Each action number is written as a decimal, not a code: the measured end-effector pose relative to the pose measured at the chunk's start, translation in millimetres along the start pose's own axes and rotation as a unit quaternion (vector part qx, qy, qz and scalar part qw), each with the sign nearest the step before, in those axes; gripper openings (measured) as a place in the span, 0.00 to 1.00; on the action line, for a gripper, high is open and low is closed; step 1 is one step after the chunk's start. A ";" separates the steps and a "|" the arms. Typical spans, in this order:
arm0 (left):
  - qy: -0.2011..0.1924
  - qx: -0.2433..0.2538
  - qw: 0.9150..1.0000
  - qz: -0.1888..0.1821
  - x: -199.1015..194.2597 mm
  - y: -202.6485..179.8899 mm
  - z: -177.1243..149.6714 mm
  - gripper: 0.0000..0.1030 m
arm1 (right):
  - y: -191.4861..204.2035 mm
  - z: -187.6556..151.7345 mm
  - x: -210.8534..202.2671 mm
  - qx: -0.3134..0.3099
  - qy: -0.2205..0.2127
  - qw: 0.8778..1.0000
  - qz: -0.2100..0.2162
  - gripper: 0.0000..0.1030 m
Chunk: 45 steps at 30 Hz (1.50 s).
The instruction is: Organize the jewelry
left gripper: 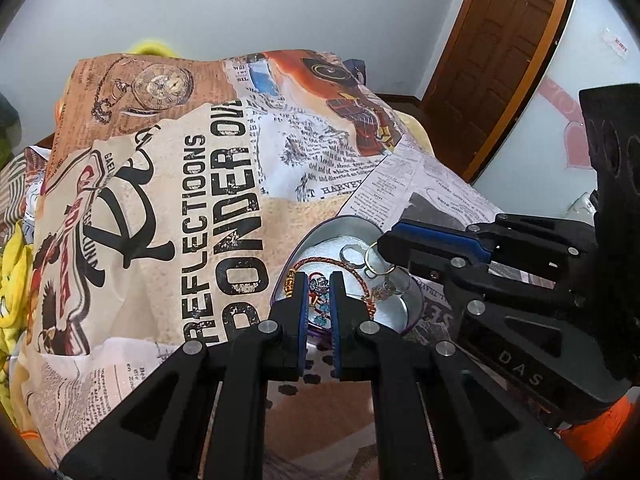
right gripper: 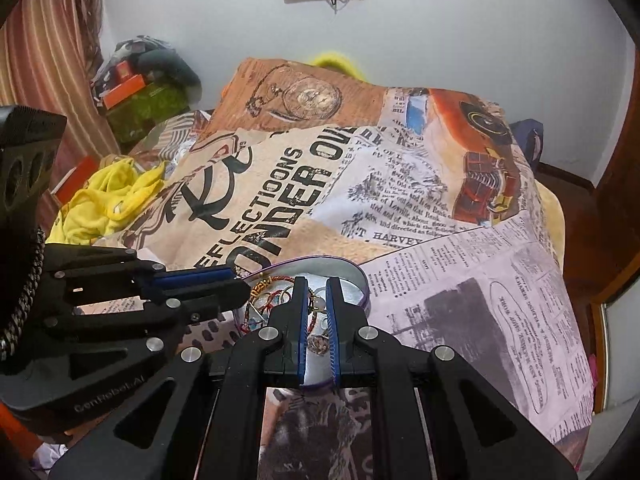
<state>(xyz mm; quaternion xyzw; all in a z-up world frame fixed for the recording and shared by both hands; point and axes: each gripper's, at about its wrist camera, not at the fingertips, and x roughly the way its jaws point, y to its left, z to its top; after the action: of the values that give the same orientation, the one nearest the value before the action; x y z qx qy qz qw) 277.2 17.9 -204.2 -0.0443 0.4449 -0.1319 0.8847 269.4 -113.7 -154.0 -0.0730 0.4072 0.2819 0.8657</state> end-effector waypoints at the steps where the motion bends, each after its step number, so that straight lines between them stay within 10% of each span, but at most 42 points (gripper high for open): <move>1: 0.002 -0.002 1.000 -0.001 1.7 0.8 -0.4 0.08 | 0.0 -0.5 1.6 -0.001 0.002 1.000 0.001 0.08; 26: -0.023 -0.013 1.000 0.003 -35.1 -1.8 0.5 0.16 | 2.9 0.2 -15.2 0.000 0.009 1.000 0.002 0.09; 36: -0.121 0.006 0.992 0.035 -127.6 -30.4 1.5 0.18 | 17.6 7.5 -100.7 -0.001 -0.076 0.997 -0.020 0.09; 45: -0.265 0.042 0.961 0.066 -236.5 -74.1 -21.4 0.42 | 44.9 -0.1 -214.6 0.004 -0.222 0.975 -0.030 0.09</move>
<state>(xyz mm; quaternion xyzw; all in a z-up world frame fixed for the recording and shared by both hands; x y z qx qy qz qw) 111.1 11.9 -19.2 -0.0111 0.1908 -0.0748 0.9787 135.4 -168.4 10.7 -0.0172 0.2039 0.2635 0.9427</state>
